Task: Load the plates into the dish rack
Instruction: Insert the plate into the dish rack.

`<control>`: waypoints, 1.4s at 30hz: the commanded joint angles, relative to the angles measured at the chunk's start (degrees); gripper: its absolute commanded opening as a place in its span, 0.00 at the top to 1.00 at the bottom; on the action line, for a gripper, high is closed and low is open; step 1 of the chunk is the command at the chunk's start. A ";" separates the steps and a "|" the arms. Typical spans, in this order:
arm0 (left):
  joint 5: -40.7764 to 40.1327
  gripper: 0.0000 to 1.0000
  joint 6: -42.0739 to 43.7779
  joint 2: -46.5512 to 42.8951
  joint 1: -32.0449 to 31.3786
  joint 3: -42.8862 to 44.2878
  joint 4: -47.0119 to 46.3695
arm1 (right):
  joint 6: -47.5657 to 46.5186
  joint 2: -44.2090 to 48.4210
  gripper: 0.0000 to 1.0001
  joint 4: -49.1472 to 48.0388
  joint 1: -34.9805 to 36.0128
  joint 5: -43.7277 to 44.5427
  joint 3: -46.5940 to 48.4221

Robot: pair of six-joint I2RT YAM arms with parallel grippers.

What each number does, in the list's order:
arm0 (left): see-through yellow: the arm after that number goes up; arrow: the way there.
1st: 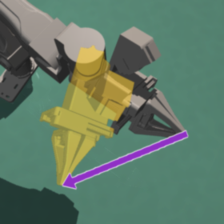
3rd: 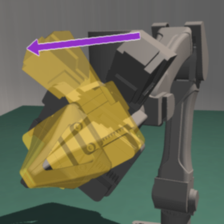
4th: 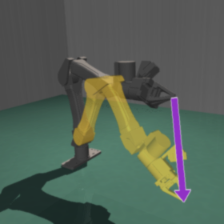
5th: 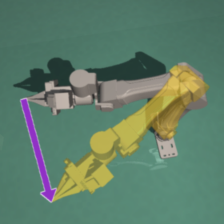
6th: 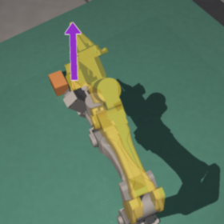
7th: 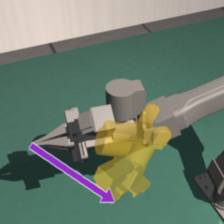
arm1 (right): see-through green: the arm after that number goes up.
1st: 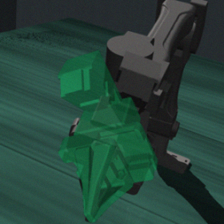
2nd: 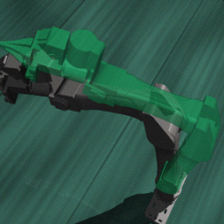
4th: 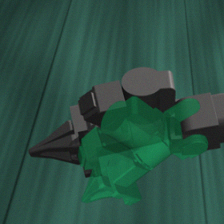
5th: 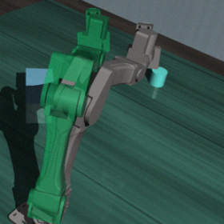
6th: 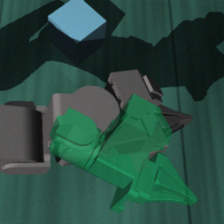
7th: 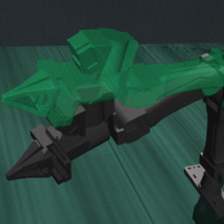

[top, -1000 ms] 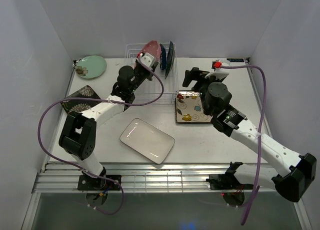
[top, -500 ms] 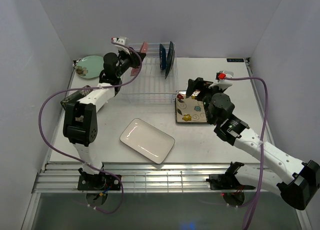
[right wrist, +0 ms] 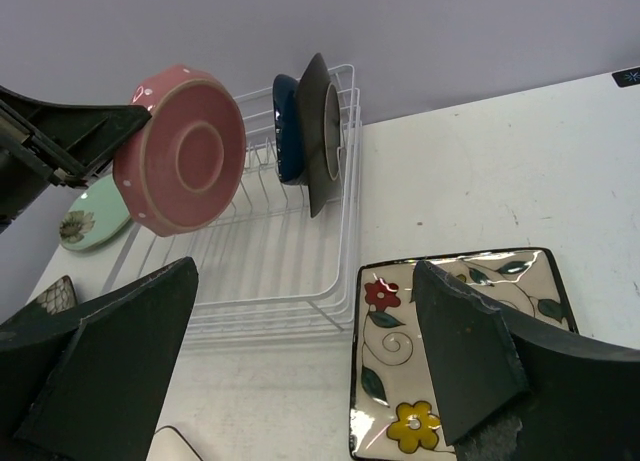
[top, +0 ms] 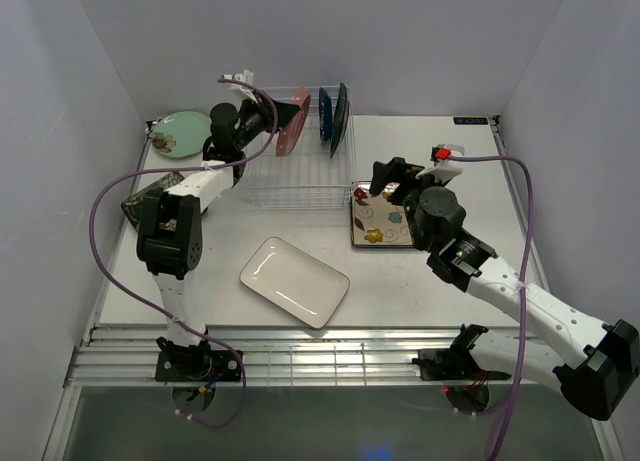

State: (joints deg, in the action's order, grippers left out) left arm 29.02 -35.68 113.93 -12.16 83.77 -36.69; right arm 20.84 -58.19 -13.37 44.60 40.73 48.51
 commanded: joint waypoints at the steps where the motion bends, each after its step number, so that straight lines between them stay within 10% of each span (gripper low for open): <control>1: -2.73 1.00 -4.65 -2.84 0.47 4.47 -10.16 | 1.75 1.85 0.06 -1.05 0.14 0.49 -0.61; 42: -13.19 1.00 -20.04 0.68 -4.01 6.67 -6.64 | 1.92 9.86 0.07 -1.84 0.14 0.23 -7.03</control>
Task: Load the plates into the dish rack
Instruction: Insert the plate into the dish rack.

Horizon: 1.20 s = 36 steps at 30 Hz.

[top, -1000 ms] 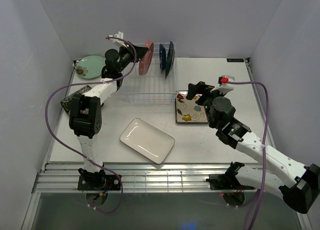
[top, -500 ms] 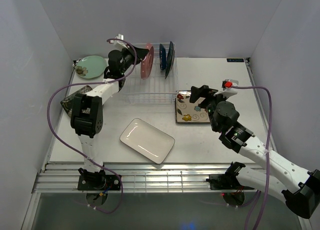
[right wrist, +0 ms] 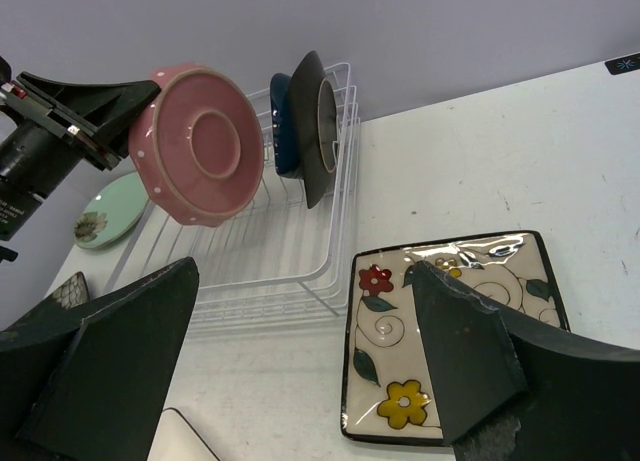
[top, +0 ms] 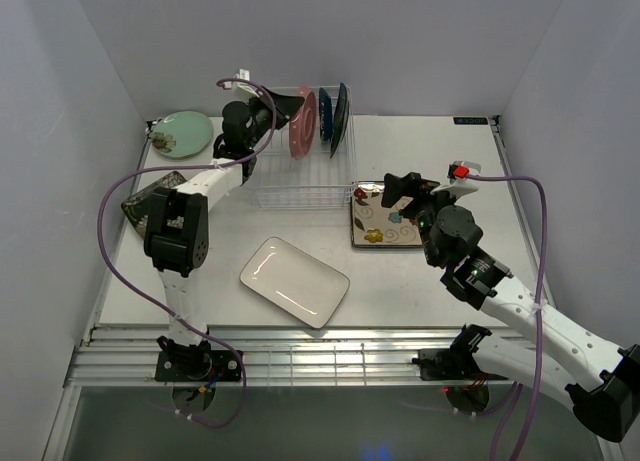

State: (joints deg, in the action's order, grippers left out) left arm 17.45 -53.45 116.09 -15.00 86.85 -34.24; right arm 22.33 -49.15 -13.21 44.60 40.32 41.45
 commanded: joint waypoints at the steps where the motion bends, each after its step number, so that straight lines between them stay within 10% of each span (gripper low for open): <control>1: -1.98 1.00 -2.18 -1.22 -1.52 3.76 -9.18 | 0.44 0.89 0.07 -1.99 0.14 0.82 -0.05; 36: -11.56 1.00 4.67 11.43 -5.56 9.65 -17.44 | 0.70 -0.77 0.07 1.70 0.14 0.38 2.76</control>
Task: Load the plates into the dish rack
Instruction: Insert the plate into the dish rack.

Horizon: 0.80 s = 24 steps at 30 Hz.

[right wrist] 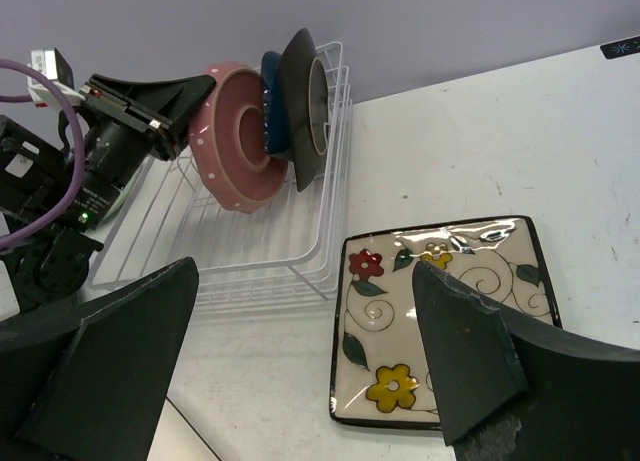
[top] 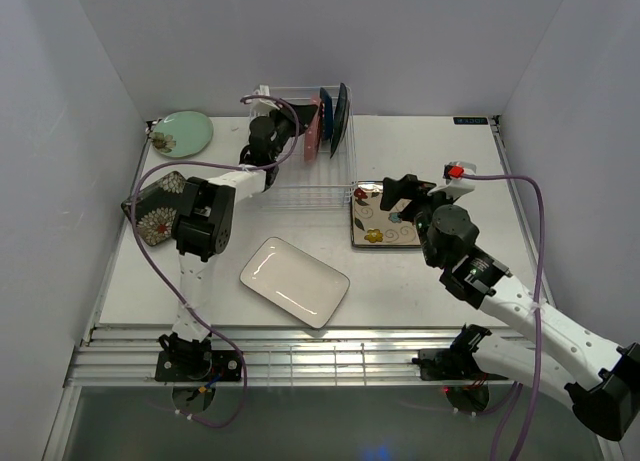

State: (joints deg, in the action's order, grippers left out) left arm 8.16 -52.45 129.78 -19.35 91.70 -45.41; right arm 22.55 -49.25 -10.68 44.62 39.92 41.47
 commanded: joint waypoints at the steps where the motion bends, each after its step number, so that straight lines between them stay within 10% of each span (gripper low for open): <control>1: -2.36 1.00 4.01 -1.12 -1.30 5.33 -6.18 | 0.48 -1.02 0.07 -0.84 0.12 0.68 3.17; 24: -11.24 1.00 18.17 9.09 -2.97 23.00 5.59 | 1.45 -1.64 0.06 1.10 0.12 -0.37 3.62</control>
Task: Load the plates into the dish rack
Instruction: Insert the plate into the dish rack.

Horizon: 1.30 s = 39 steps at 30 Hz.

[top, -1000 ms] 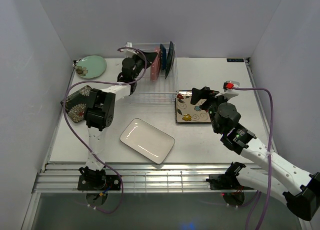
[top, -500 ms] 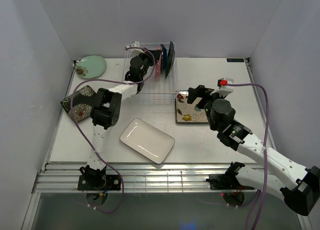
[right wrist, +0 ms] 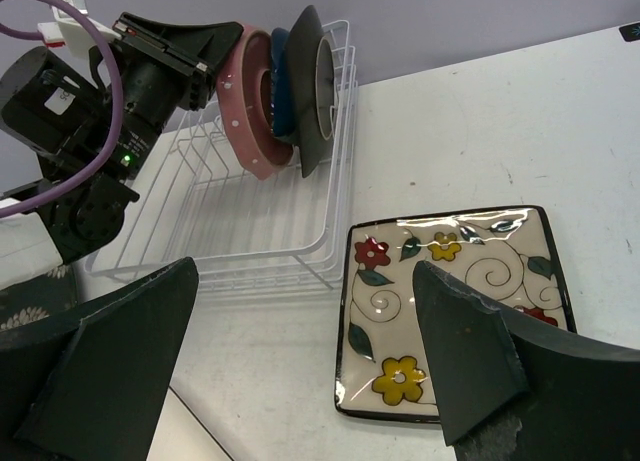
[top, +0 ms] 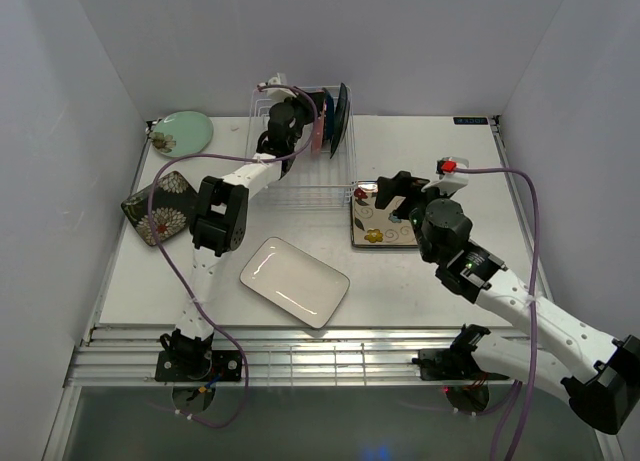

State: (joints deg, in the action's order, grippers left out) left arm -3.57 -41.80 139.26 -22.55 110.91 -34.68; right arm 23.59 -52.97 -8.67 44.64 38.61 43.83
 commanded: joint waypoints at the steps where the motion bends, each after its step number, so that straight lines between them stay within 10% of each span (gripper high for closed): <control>1: 0.76 1.00 7.79 -0.13 0.22 3.96 -5.14 | 0.40 2.34 0.06 -1.00 0.09 0.94 1.08; 13: -0.47 0.66 10.25 0.75 0.13 4.66 -5.05 | 0.49 4.37 0.07 -0.65 0.09 0.76 -0.50; 39: 0.32 0.46 13.94 3.12 0.40 5.81 -7.16 | 0.49 5.95 0.07 -0.03 0.09 1.38 -1.74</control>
State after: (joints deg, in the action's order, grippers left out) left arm -4.08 -29.28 143.96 -21.82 115.31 -39.03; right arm 23.64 -48.03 -7.35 44.64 38.83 42.22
